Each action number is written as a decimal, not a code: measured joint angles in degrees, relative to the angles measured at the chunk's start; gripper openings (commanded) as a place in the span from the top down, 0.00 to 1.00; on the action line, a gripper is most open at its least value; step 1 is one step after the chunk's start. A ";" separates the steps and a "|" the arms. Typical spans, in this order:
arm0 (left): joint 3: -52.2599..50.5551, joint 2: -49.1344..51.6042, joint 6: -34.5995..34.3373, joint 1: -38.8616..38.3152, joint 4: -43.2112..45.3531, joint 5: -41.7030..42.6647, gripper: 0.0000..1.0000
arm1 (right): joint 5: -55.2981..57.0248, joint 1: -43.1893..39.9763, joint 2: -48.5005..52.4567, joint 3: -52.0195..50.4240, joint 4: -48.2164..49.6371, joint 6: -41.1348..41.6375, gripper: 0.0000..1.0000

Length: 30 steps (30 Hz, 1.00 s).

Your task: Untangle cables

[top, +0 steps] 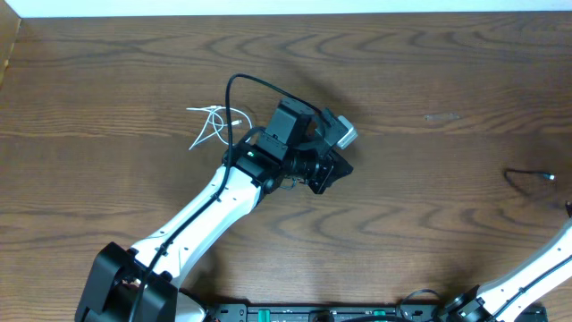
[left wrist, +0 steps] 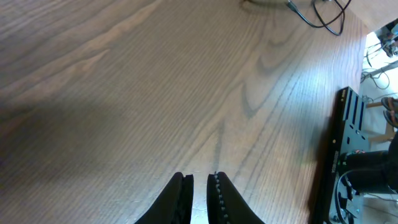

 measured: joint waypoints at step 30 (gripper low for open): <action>0.00 0.02 -1.01 -1.84 0.00 -0.17 0.85 | -11.06 11.08 -14.05 0.04 8.20 -6.75 0.01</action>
